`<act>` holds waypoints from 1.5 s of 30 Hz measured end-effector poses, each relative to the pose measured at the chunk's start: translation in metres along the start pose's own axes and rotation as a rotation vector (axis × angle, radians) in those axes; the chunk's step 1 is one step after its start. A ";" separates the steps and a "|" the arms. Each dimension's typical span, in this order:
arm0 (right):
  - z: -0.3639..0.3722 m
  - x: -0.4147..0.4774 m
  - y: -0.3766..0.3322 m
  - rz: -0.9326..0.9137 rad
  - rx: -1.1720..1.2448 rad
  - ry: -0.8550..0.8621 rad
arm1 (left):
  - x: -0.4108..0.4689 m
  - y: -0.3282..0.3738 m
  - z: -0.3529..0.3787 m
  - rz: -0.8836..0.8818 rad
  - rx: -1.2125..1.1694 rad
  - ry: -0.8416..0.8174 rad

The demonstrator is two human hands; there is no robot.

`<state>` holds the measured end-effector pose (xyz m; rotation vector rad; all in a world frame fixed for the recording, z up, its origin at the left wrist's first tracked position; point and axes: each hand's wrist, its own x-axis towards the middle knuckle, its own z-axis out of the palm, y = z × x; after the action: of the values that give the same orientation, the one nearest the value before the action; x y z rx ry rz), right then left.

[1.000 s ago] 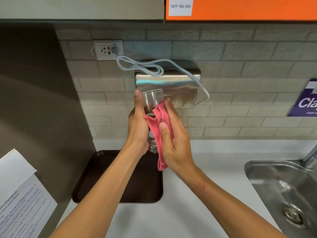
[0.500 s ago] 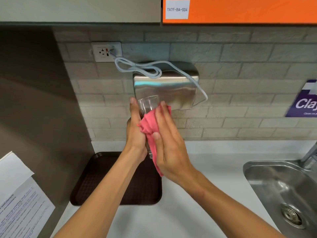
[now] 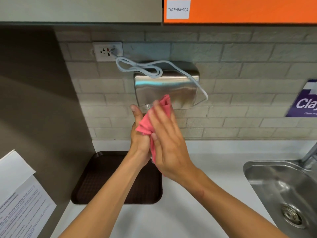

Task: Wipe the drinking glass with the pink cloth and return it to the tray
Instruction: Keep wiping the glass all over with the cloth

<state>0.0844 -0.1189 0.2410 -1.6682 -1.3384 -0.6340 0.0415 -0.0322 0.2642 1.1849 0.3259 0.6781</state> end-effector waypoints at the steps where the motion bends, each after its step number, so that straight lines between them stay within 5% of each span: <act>1: 0.000 -0.001 0.001 -0.056 -0.071 -0.042 | 0.000 -0.003 0.000 -0.003 -0.027 -0.003; 5: -0.007 0.017 0.006 -0.063 -0.051 -0.036 | 0.000 -0.007 0.003 0.050 -0.007 -0.014; 11: -0.022 0.033 0.000 0.355 0.479 0.028 | -0.005 -0.001 0.004 0.028 0.068 -0.127; 18: -0.018 0.003 -0.007 0.584 0.585 0.027 | 0.004 0.007 -0.001 0.173 0.140 -0.054; 27: -0.028 0.004 -0.012 0.518 0.628 0.124 | 0.009 0.018 -0.009 0.112 0.060 -0.197; 35: -0.033 0.004 0.001 0.829 0.823 -0.036 | 0.013 0.030 -0.012 0.089 -0.005 -0.233; 39: -0.047 0.018 0.007 0.816 0.913 0.072 | 0.010 0.022 -0.010 0.148 0.120 -0.263; 45: -0.030 -0.003 -0.008 0.689 0.685 0.080 | 0.016 0.026 -0.004 0.100 0.049 -0.132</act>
<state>0.0798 -0.1462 0.2552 -1.3665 -0.7107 0.1587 0.0434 -0.0135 0.2886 1.2930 0.1746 0.6777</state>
